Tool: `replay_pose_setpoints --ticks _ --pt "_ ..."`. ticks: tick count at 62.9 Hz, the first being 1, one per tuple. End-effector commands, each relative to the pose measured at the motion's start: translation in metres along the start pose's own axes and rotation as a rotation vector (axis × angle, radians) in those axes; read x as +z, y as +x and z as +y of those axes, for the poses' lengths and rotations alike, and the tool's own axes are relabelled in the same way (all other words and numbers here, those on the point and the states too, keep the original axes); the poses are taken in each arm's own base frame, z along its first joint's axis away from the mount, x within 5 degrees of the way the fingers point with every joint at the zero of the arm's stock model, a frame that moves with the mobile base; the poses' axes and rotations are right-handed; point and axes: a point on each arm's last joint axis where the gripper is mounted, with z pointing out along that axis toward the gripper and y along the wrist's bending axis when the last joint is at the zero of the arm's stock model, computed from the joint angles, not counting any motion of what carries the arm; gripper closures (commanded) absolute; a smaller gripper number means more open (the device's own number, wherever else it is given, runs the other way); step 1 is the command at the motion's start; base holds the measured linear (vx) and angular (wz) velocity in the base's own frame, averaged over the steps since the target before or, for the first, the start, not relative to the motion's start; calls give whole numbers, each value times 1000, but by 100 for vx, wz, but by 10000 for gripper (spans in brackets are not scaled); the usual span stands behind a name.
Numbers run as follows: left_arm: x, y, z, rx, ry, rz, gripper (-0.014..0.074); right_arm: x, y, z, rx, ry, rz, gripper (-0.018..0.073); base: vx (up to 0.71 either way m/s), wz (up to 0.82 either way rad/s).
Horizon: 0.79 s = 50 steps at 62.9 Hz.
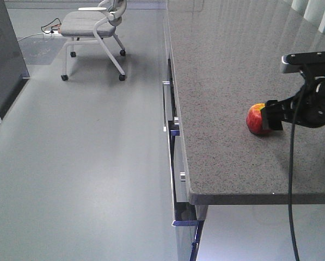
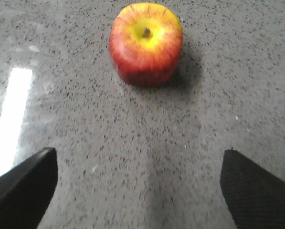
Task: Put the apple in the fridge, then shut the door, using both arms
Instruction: 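Reach the right gripper down over the apple on the counter, then close the right gripper around the apple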
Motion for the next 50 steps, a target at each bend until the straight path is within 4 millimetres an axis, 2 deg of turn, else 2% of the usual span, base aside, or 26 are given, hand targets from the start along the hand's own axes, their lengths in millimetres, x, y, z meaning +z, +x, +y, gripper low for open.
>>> replay_pose_setpoints --ticks 1,29,50 --pt "-1 -1 0 -12 1 -69 603 -6 -23 -1 -5 6 -102 -93 0 0" --pt "-1 -1 0 -12 1 -69 603 59 -65 -2 -34 -4 -114 -75 0 0" --pt "-1 -1 0 -12 1 -69 603 94 -73 -3 -78 23 -131 -56 0 0"
